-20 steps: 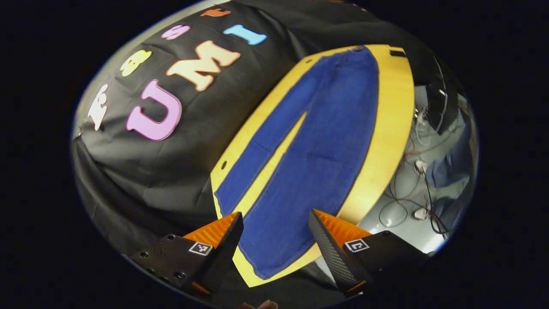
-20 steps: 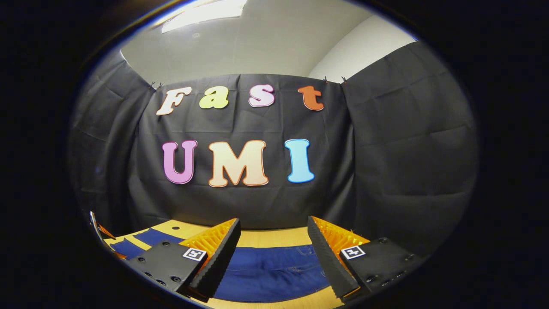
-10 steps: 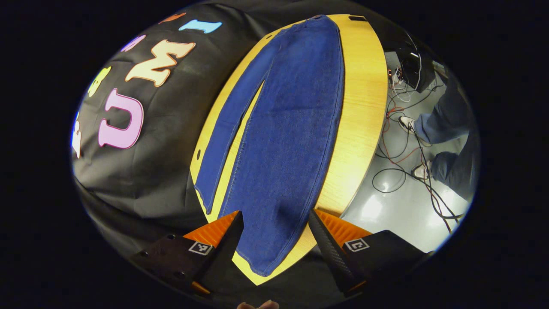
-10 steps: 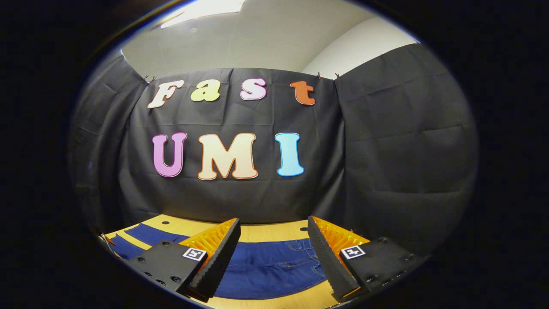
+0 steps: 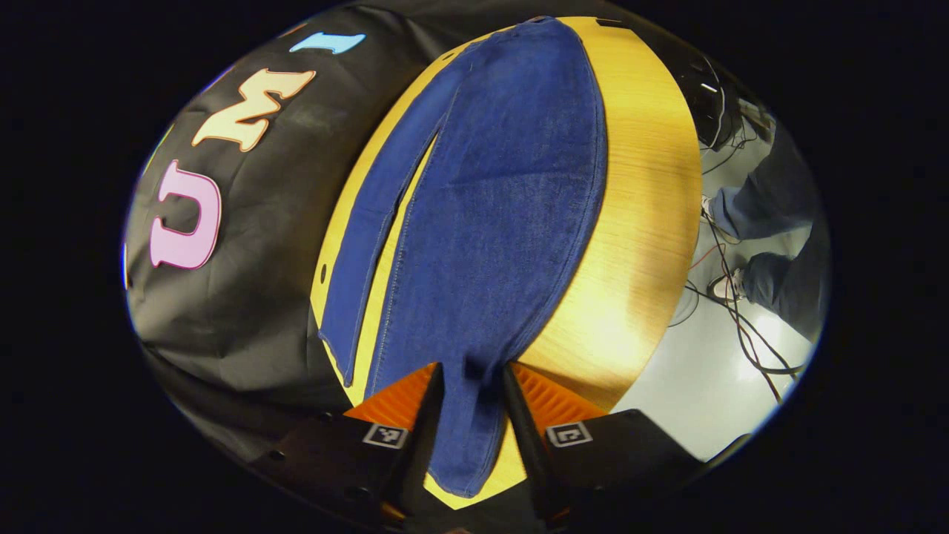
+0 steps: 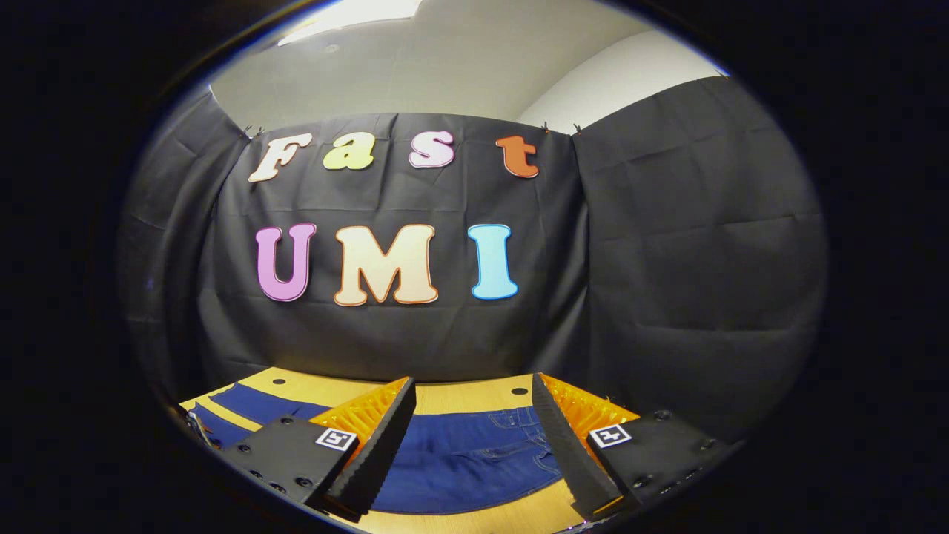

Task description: Grasp the waist and the cuffs of the jeans and fold them to make the two legs overlap; first hold the waist and fold one-third of the jeans toward the cuffs, then hold the cuffs and fold the remaining one-third in the same direction to finish folding.

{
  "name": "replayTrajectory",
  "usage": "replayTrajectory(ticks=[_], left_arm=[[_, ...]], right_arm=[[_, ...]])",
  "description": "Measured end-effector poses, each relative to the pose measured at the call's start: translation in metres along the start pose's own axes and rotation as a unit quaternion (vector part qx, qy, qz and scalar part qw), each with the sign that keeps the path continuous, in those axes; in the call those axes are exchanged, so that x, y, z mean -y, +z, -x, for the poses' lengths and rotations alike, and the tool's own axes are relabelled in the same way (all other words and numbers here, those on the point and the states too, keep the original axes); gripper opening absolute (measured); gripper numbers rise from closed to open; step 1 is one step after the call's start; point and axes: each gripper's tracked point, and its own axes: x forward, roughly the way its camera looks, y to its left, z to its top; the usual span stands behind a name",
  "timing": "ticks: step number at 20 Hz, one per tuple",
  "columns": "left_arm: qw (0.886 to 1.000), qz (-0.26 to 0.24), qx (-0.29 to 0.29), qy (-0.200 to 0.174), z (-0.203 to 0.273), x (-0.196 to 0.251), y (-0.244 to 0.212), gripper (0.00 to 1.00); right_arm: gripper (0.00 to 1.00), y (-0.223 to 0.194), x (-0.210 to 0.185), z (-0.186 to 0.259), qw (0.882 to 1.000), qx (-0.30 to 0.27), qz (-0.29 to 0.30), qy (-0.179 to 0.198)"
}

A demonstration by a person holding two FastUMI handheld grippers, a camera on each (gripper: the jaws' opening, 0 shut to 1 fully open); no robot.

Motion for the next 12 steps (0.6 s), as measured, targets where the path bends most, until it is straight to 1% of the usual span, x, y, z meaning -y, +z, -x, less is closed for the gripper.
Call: replayTrajectory(ticks=[1,2,3,4,5,7,8,9,11,12], left_arm=[[1.0,0.0,-0.004,-0.012,-0.003,0.007,-0.003,0.37],[1.0,0.005,-0.004,-0.012,-0.002,0.011,-0.003,0.23],[1.0,0.008,-0.001,-0.003,-0.004,0.008,-0.003,0.09],[1.0,0.014,-0.003,0.002,-0.001,0.005,-0.004,0.04],[1.0,0.026,0.001,0.002,-0.003,0.004,0.0,0.0],[0.998,0.056,0.0,-0.003,-0.003,0.006,-0.001,0.0],[0.998,0.067,-0.004,-0.008,-0.002,0.007,0.0,0.0],[0.997,0.071,-0.004,-0.011,-0.002,0.008,0.002,0.01],[0.998,0.066,-0.006,-0.011,-0.004,0.007,0.003,0.0],[0.998,0.064,-0.007,-0.01,-0.003,0.006,0.0,0.0]], right_arm=[[0.98,-0.001,-0.001,0.001,1.0,-0.001,0.006,0.001],[0.98,-0.002,-0.001,0.001,1.0,-0.002,0.012,0.002],[0.98,-0.004,-0.002,0.0,1.0,-0.005,0.019,0.006],[0.99,-0.009,-0.003,0.0,0.999,-0.01,0.029,0.013],[0.99,-0.015,-0.003,-0.004,0.999,-0.017,0.046,0.022],[0.98,-0.033,0.007,-0.012,0.993,-0.038,0.105,0.04],[0.99,-0.044,0.015,-0.017,0.987,-0.051,0.144,0.048],[0.98,-0.057,0.021,-0.022,0.979,-0.066,0.182,0.059],[0.98,-0.087,0.029,-0.029,0.961,-0.093,0.244,0.087],[1.0,-0.102,0.033,-0.032,0.951,-0.107,0.27,0.102]])
